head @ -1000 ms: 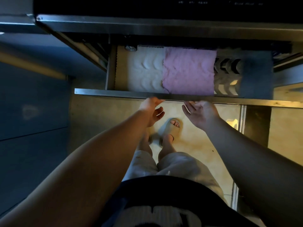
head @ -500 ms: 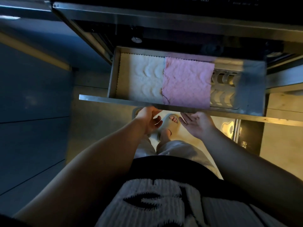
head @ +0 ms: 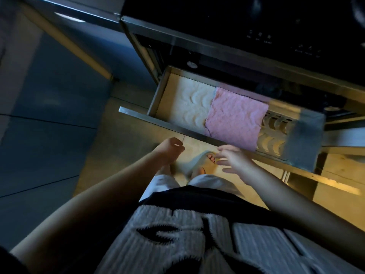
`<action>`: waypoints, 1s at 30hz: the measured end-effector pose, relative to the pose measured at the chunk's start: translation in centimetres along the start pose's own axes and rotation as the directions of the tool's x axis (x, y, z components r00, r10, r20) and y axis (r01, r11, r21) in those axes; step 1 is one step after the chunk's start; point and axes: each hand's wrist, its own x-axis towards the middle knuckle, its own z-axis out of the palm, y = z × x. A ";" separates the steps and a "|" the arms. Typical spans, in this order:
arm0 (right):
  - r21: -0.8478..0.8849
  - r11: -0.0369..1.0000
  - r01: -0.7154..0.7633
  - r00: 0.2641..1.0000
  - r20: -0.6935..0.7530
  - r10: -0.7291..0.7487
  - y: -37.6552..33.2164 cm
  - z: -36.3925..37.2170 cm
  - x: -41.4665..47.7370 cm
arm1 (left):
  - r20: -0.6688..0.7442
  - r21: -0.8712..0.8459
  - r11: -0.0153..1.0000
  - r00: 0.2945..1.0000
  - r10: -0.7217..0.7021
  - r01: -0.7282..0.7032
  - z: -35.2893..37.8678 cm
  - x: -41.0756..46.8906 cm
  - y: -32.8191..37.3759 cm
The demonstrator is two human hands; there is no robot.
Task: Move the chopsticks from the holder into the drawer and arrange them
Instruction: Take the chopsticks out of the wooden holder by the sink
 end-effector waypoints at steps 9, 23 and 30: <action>-0.709 0.318 0.630 0.700 0.340 -0.628 -7.8 8.6 -6.0 | -0.477 0.372 0.917 0.817 0.323 -0.145 -6.2 -8.4 -6.6; -0.742 -0.403 0.536 0.349 0.630 -0.694 -9.0 40.4 -15.7 | -0.859 0.179 0.980 0.500 0.113 0.086 -19.6 -20.3 -31.6; -0.522 -0.637 0.568 0.209 0.840 -0.501 -5.9 56.5 -19.4 | -0.913 -0.119 0.972 0.364 -0.187 0.201 -21.5 -28.2 -46.3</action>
